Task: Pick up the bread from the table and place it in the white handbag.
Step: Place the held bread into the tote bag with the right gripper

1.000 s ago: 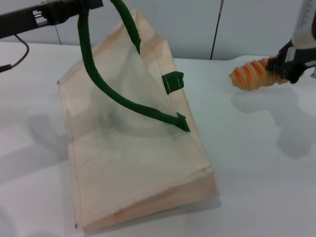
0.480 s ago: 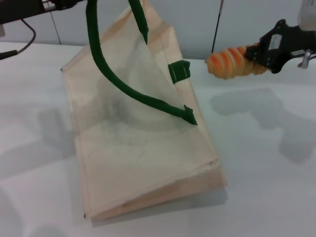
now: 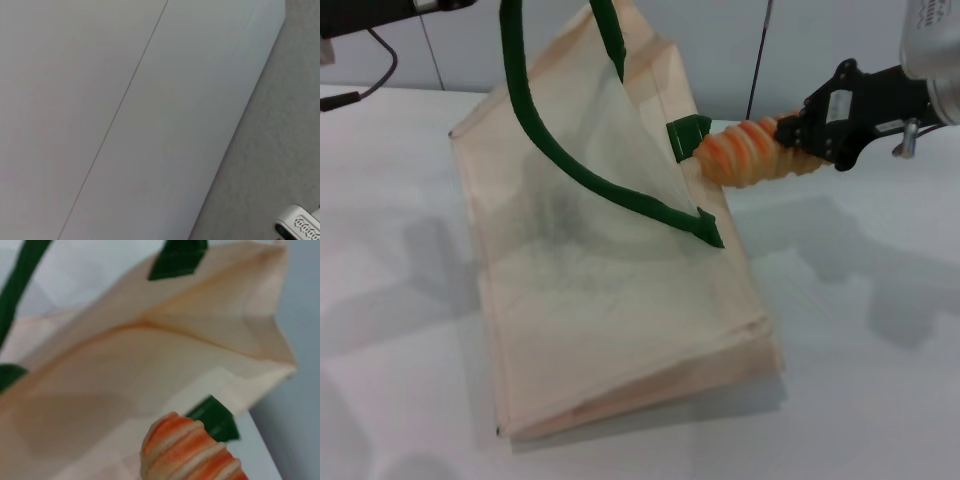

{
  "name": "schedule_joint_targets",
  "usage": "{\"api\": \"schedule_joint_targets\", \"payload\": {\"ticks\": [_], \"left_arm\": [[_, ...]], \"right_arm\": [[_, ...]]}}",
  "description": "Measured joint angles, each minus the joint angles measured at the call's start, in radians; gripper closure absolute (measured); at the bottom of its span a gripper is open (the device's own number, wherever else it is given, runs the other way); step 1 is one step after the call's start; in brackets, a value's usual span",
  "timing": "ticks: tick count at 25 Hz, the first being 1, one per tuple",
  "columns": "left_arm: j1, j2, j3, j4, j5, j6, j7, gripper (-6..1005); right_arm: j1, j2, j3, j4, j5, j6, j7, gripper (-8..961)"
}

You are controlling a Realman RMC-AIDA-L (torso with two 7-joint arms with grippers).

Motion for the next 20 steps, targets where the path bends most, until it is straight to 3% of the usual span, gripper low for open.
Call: {"api": "schedule_joint_targets", "payload": {"ticks": [20], "left_arm": [[-0.01,0.003,0.0,0.002,0.005,-0.002,0.005,859]], "right_arm": [[0.002,0.004,-0.201,0.026,0.174,0.027,0.007,920]]}}
